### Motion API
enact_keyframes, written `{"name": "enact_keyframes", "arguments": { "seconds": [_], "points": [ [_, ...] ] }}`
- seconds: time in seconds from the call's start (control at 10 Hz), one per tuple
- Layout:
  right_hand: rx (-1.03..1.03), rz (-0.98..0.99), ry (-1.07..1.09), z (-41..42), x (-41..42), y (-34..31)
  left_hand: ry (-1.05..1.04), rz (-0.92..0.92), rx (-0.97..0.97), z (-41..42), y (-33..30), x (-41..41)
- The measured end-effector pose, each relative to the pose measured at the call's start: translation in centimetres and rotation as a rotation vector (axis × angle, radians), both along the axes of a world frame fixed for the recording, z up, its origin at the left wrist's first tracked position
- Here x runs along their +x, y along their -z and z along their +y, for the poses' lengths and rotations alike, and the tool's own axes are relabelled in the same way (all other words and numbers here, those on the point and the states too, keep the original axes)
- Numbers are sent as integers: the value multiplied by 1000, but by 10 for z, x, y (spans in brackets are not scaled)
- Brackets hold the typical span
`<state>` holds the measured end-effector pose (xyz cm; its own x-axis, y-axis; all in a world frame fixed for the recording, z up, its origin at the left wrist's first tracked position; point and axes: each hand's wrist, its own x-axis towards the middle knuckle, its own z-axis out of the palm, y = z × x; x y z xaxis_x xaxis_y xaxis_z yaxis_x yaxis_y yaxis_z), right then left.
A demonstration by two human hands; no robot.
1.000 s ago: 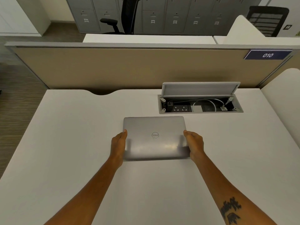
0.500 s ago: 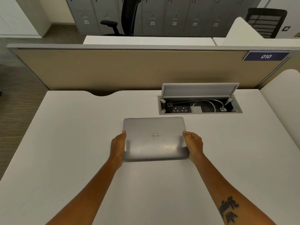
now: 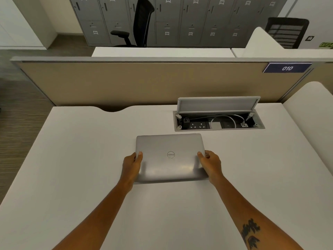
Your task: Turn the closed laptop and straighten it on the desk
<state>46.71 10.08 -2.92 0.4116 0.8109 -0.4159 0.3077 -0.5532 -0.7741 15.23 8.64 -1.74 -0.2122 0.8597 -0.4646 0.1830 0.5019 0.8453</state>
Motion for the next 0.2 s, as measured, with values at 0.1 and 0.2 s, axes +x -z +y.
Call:
{"name": "enact_keyframes", "arguments": {
  "seconds": [0.1,0.2],
  "points": [
    [18,-182,-123,-6,-2,1,141,271,57,-3,3,-3],
    [96,-380,-244,-18,-7,0,205,506,86,-11,-9,-7]
  ]
}}
